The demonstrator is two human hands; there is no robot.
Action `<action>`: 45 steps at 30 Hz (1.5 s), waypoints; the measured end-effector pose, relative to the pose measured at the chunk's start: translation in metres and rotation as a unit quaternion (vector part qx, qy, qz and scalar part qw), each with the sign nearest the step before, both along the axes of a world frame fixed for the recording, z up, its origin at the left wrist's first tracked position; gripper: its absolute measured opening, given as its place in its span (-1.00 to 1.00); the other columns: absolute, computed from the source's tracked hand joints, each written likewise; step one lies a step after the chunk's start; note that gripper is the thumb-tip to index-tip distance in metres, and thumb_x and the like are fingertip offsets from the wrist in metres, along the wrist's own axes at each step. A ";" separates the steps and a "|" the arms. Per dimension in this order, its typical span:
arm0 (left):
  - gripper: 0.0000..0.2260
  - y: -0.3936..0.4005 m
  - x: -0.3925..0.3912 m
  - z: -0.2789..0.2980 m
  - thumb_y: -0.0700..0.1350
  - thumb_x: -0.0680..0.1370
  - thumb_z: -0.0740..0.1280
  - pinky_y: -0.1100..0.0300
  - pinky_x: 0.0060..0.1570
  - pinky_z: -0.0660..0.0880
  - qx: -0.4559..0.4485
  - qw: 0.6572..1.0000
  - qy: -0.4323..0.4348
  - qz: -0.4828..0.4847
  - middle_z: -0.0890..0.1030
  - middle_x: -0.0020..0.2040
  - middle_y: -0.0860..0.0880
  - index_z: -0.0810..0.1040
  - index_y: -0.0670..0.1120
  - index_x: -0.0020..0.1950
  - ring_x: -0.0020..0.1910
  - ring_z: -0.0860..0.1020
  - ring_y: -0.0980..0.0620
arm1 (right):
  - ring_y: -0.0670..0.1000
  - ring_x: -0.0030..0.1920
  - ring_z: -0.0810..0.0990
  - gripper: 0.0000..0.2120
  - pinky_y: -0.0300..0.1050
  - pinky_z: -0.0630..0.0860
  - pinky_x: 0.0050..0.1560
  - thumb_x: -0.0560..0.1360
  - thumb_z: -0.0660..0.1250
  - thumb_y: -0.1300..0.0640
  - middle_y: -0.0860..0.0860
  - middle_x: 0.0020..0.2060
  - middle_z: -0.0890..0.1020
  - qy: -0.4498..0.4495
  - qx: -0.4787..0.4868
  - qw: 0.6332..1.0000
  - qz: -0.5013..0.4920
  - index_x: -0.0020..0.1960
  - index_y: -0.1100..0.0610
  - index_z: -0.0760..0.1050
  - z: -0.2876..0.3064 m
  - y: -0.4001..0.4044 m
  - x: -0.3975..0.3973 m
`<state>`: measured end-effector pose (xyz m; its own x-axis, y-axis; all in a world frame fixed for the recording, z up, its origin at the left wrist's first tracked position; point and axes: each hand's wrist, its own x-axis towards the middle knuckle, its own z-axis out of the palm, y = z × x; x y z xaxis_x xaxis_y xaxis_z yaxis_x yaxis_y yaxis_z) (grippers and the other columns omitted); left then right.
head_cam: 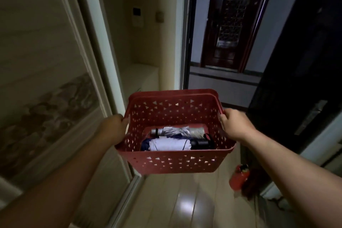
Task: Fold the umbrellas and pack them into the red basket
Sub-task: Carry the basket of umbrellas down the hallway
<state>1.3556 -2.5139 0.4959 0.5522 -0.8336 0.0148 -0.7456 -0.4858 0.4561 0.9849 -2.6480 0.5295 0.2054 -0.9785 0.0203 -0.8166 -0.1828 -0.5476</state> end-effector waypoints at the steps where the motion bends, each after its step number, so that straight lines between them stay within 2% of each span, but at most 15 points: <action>1: -0.65 -0.027 0.008 0.002 0.06 0.73 0.17 0.00 -0.02 0.55 0.007 1.000 -0.013 -0.003 0.68 -0.05 -0.17 0.58 -0.14 -0.03 -0.04 0.65 -0.22 | -0.03 -0.11 0.66 -0.76 0.04 0.65 -0.02 0.72 0.16 -0.05 -0.03 -0.06 0.68 -0.006 0.005 1.000 -0.002 0.22 -0.02 0.57 0.001 -0.025 0.009; 5: -0.68 -0.120 0.031 0.014 0.06 0.76 0.12 0.10 -0.13 0.38 0.028 0.999 -0.025 -0.007 0.60 -0.08 -0.16 0.47 -0.09 -0.05 -0.12 0.54 -0.13 | -0.01 -0.07 0.66 -0.79 0.11 0.64 0.08 0.73 0.15 -0.03 -0.01 -0.07 0.68 -0.019 0.040 0.999 0.008 0.17 -0.04 0.55 0.009 -0.122 0.040; 11: -0.66 -0.250 0.075 0.004 0.07 0.77 0.07 0.09 -0.11 0.41 0.027 0.999 -0.004 0.040 0.57 -0.04 -0.13 0.48 -0.12 0.01 -0.11 0.53 -0.08 | 0.14 0.03 0.66 -0.72 0.09 0.60 0.11 0.73 0.15 0.01 0.10 0.05 0.70 -0.006 0.023 0.998 0.064 0.24 0.08 0.59 0.002 -0.290 0.094; 16: -0.61 -0.331 0.105 -0.004 0.03 0.77 0.07 0.09 0.03 0.46 0.094 0.989 -0.015 0.117 0.58 0.13 -0.15 0.45 -0.20 0.41 0.17 0.61 -0.17 | -0.07 -0.20 0.53 -0.79 -0.08 0.47 -0.14 0.75 0.15 0.02 0.00 -0.11 0.59 0.027 0.009 0.988 0.149 0.04 0.02 0.52 -0.008 -0.423 0.160; 20: -0.66 -0.374 0.144 -0.024 -0.05 0.78 0.04 0.15 0.04 0.46 0.141 0.979 -0.025 0.143 0.56 0.30 -0.17 0.45 -0.21 0.40 0.21 0.59 -0.10 | -0.01 -0.16 0.55 -0.81 -0.07 0.49 -0.11 0.74 0.13 -0.01 0.04 -0.05 0.62 0.054 0.019 0.974 0.221 0.09 0.02 0.48 -0.004 -0.509 0.230; 22: -0.69 -0.392 0.169 -0.033 -0.09 0.78 0.07 0.16 0.04 0.47 0.157 0.970 -0.012 0.186 0.57 0.25 -0.14 0.47 -0.19 0.40 0.20 0.58 -0.09 | 0.06 -0.09 0.61 -0.74 -0.03 0.54 -0.07 0.74 0.11 -0.01 0.06 -0.03 0.65 0.065 0.015 0.966 0.251 0.16 0.07 0.52 -0.005 -0.542 0.269; 24: -0.71 -0.406 0.197 -0.039 -0.09 0.75 0.17 0.12 -0.09 0.45 0.145 0.962 0.007 0.232 0.56 -0.03 -0.07 0.51 -0.23 0.35 0.15 0.59 -0.14 | 0.04 -0.12 0.59 -0.72 -0.04 0.52 -0.11 0.74 0.09 0.00 0.02 -0.11 0.60 0.076 0.016 0.957 0.278 0.17 0.10 0.52 -0.004 -0.564 0.305; 25: -0.71 -0.411 0.210 -0.039 -0.09 0.74 0.20 0.11 -0.10 0.43 0.142 0.957 0.004 0.252 0.56 -0.06 -0.08 0.52 -0.24 0.35 0.17 0.60 -0.18 | 0.01 -0.13 0.59 -0.71 -0.05 0.52 -0.12 0.74 0.08 -0.01 0.00 -0.13 0.58 0.075 0.018 0.954 0.290 0.15 0.11 0.52 -0.005 -0.573 0.322; 28: -0.69 -0.422 0.257 -0.054 -0.13 0.78 0.09 0.14 0.13 0.48 0.174 0.956 0.001 0.238 0.60 0.29 -0.18 0.48 -0.23 0.42 0.26 0.59 -0.14 | 0.02 -0.12 0.61 -0.66 -0.06 0.54 -0.10 0.75 0.07 -0.03 0.04 -0.09 0.61 0.061 0.023 0.946 0.318 0.13 0.15 0.54 -0.016 -0.599 0.375; 30: -0.68 -0.421 0.290 -0.075 -0.13 0.78 0.08 0.15 0.24 0.45 0.178 0.954 0.005 0.243 0.55 0.37 -0.17 0.43 -0.20 0.48 0.30 0.56 -0.11 | 0.02 -0.13 0.61 -0.63 -0.06 0.54 -0.11 0.75 0.07 -0.05 0.06 -0.08 0.63 0.044 0.023 0.941 0.334 0.13 0.17 0.55 -0.027 -0.612 0.409; 33: -0.64 -0.419 0.315 -0.113 -0.13 0.74 0.21 0.03 0.23 0.46 0.110 0.946 0.056 0.299 0.58 0.33 -0.25 0.45 -0.21 0.51 0.26 0.57 -0.23 | 0.06 -0.10 0.60 -0.68 -0.06 0.50 -0.06 0.74 0.10 0.00 0.11 -0.03 0.66 0.045 0.010 0.933 0.357 0.14 0.17 0.54 -0.046 -0.627 0.454; 37: -0.77 -0.420 0.314 -0.145 -0.17 0.69 0.29 -0.02 0.17 0.51 0.041 0.919 0.110 0.376 0.62 0.23 -0.25 0.55 -0.27 0.29 0.20 0.59 -0.27 | 0.05 -0.14 0.57 -0.71 -0.09 0.45 -0.09 0.74 0.11 0.03 0.07 -0.10 0.64 0.060 0.006 0.919 0.389 0.14 0.17 0.54 -0.069 -0.643 0.505; 41: -0.76 -0.424 0.327 -0.174 -0.13 0.71 0.26 0.02 0.25 0.50 0.027 0.891 0.163 0.422 0.59 0.27 -0.22 0.56 -0.21 0.32 0.23 0.57 -0.20 | 0.07 -0.12 0.61 -0.79 -0.07 0.48 -0.15 0.72 0.15 0.03 0.07 -0.08 0.63 0.090 0.031 0.900 0.424 0.02 0.10 0.47 -0.093 -0.663 0.563; 43: -0.75 -0.422 0.341 -0.188 -0.19 0.73 0.23 0.01 0.21 0.48 0.031 0.874 0.187 0.447 0.58 0.27 -0.29 0.55 -0.28 0.33 0.23 0.56 -0.28 | 0.04 -0.12 0.59 -0.82 -0.10 0.46 -0.18 0.70 0.18 0.02 0.05 -0.08 0.62 0.105 0.041 0.891 0.439 -0.03 0.07 0.43 -0.105 -0.668 0.590; 45: -0.71 -0.422 0.356 -0.196 -0.27 0.74 0.18 -0.04 0.37 0.39 0.061 0.869 0.198 0.450 0.51 0.38 -0.38 0.47 -0.36 0.43 0.35 0.49 -0.36 | 0.06 -0.07 0.59 -0.81 -0.11 0.43 -0.18 0.70 0.18 0.01 -0.01 -0.12 0.57 0.116 0.041 0.881 0.456 -0.04 0.05 0.41 -0.113 -0.673 0.614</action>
